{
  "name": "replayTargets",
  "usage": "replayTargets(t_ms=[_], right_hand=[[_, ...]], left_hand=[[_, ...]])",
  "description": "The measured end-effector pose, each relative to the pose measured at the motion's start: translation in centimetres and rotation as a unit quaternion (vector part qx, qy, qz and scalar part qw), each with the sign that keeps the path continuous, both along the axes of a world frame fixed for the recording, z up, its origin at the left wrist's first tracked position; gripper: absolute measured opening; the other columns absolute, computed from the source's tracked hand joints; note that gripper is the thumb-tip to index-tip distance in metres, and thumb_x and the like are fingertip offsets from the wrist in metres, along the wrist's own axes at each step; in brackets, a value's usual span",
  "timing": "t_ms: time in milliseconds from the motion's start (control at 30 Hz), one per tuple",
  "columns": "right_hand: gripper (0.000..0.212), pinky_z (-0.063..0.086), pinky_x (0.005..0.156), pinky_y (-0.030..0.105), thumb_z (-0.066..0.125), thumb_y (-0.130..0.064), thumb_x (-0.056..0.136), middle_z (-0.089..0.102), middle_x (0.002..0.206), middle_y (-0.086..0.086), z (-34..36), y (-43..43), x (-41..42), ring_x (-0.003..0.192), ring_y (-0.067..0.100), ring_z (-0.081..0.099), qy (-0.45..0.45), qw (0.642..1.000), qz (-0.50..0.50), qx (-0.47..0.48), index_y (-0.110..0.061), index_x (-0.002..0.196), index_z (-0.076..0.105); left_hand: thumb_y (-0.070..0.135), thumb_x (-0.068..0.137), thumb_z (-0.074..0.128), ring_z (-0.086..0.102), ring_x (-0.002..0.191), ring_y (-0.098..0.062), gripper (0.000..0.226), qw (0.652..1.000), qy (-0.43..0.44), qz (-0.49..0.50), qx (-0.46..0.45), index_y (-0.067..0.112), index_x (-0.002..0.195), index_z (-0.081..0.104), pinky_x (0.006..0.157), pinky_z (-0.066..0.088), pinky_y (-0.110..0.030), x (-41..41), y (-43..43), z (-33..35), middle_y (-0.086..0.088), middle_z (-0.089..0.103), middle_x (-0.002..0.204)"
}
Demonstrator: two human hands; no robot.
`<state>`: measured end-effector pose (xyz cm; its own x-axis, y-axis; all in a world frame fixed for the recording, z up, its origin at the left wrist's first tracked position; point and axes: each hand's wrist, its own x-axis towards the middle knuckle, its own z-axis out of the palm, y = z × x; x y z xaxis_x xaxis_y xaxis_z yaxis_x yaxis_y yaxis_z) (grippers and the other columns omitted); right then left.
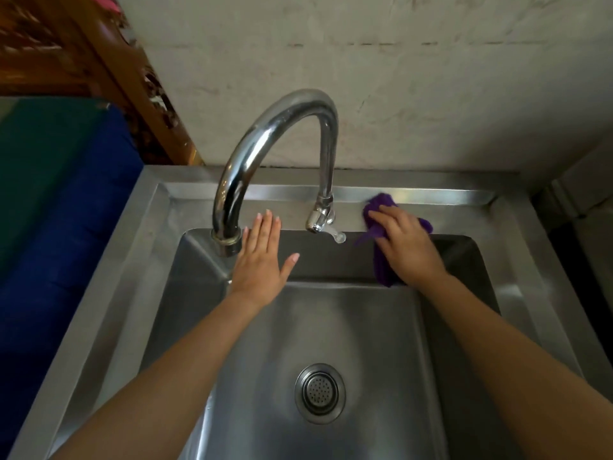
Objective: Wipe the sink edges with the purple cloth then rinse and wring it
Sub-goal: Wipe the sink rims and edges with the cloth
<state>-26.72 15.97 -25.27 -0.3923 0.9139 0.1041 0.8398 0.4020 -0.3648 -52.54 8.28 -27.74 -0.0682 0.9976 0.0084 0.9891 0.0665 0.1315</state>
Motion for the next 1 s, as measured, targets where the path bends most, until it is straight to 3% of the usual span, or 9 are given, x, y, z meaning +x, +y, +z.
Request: replayTargets(t_ms=[167, 267, 333, 400, 533, 633, 767, 867, 1000], right_hand=[[0.039, 0.029, 0.11, 0.042, 0.05, -0.024, 0.093, 0.048, 0.136, 0.014, -0.6, -0.6, -4.1, 0.128, 0.032, 0.039, 0.071, 0.99, -0.123, 0.026, -0.011, 0.13, 0.05], [0.044, 0.026, 0.112, 0.041, 0.054, -0.021, 0.09, 0.045, 0.14, 0.011, -1.3, -2.3, -6.4, 0.133, 0.031, 0.036, 0.056, 0.996, -0.058, 0.028, -0.015, 0.133, 0.046], [0.048, 0.026, 0.112, 0.04, 0.055, -0.022, 0.09, 0.043, 0.143, 0.007, -1.1, -2.1, -5.1, 0.134, 0.028, 0.035, 0.016, 0.999, -0.004, 0.034, -0.019, 0.136, 0.043], [0.049, 0.031, 0.11, 0.043, 0.057, -0.021, 0.088, 0.044, 0.142, 0.009, -1.1, -1.2, -1.7, 0.131, 0.031, 0.039, -0.007, 0.999, -0.012, 0.041, -0.018, 0.136, 0.044], [0.049, 0.031, 0.108, 0.048, 0.054, -0.017, 0.089, 0.041, 0.142, 0.019, -0.7, -0.7, 7.2, 0.13, 0.038, 0.037, -0.036, 0.987, -0.159, 0.005, -0.011, 0.136, 0.044], [0.05, 0.029, 0.109, 0.047, 0.052, -0.018, 0.091, 0.038, 0.144, 0.02, 0.0, -0.9, 9.1, 0.132, 0.038, 0.033, -0.089, 0.982, -0.163, -0.01, -0.011, 0.139, 0.039], [0.051, 0.025, 0.11, 0.043, 0.05, -0.015, 0.093, 0.033, 0.147, 0.018, 0.2, -1.8, 8.0, 0.135, 0.037, 0.027, -0.083, 0.972, -0.219, -0.028, -0.009, 0.141, 0.036], [0.046, 0.029, 0.107, 0.043, 0.052, -0.011, 0.09, 0.04, 0.139, 0.022, 0.7, -3.1, 7.2, 0.128, 0.039, 0.033, -0.032, 0.965, -0.257, -0.027, -0.006, 0.134, 0.042], [0.039, 0.031, 0.106, 0.038, 0.05, -0.013, 0.092, 0.046, 0.134, 0.015, 0.9, -6.4, 3.6, 0.125, 0.032, 0.036, 0.125, 0.956, -0.246, -0.098, -0.011, 0.131, 0.045]], left_hand=[[0.06, 0.09, 0.025, -0.023, 0.143, -0.018, 0.083, 0.999, -0.016, 0.014, -0.024, 0.012, 0.148, -0.011, 0.11, -0.012, -0.031, 0.4, 0.2, 0.4, -0.004, -0.021, 0.156], [0.058, 0.091, 0.026, -0.023, 0.142, -0.016, 0.082, 0.999, -0.027, 0.012, -0.037, 0.014, 0.148, -0.012, 0.114, 0.0, -0.034, 0.2, 0.1, 0.4, -0.002, -0.022, 0.156], [0.057, 0.092, 0.024, -0.021, 0.143, -0.015, 0.078, 0.999, -0.025, 0.002, -0.04, 0.015, 0.148, -0.011, 0.116, 0.007, -0.036, -0.4, 0.1, 0.4, -0.001, -0.02, 0.157], [0.055, 0.092, 0.025, -0.018, 0.144, -0.014, 0.077, 0.999, -0.014, -0.009, -0.036, 0.015, 0.148, -0.009, 0.117, 0.011, -0.038, -0.9, 0.1, 0.4, -0.001, -0.017, 0.157], [0.054, 0.092, 0.031, -0.016, 0.144, -0.017, 0.08, 1.0, 0.0, -0.014, -0.015, 0.012, 0.148, -0.006, 0.117, -0.002, -0.035, -0.7, 0.1, 0.0, -0.006, -0.013, 0.158], [0.055, 0.092, 0.032, -0.015, 0.145, -0.022, 0.082, 1.0, 0.003, -0.011, -0.019, 0.009, 0.148, -0.007, 0.119, -0.006, -0.04, -0.2, 0.1, 0.2, -0.01, -0.012, 0.158], [0.058, 0.091, 0.032, -0.016, 0.144, -0.023, 0.085, 0.999, 0.004, -0.016, -0.05, 0.009, 0.148, -0.009, 0.119, -0.006, -0.042, -0.2, 0.3, 0.8, -0.01, -0.015, 0.157], [0.058, 0.091, 0.031, -0.02, 0.143, -0.022, 0.086, 0.998, 0.013, -0.015, -0.059, 0.009, 0.147, -0.012, 0.118, -0.009, -0.041, -0.1, 0.2, 0.8, -0.01, -0.018, 0.156], [0.046, 0.093, 0.039, -0.015, 0.145, -0.024, 0.079, 0.999, -0.047, 0.015, -0.015, 0.009, 0.148, -0.004, 0.119, -0.006, -0.039, 0.8, -0.3, 0.8, -0.012, -0.011, 0.158]])
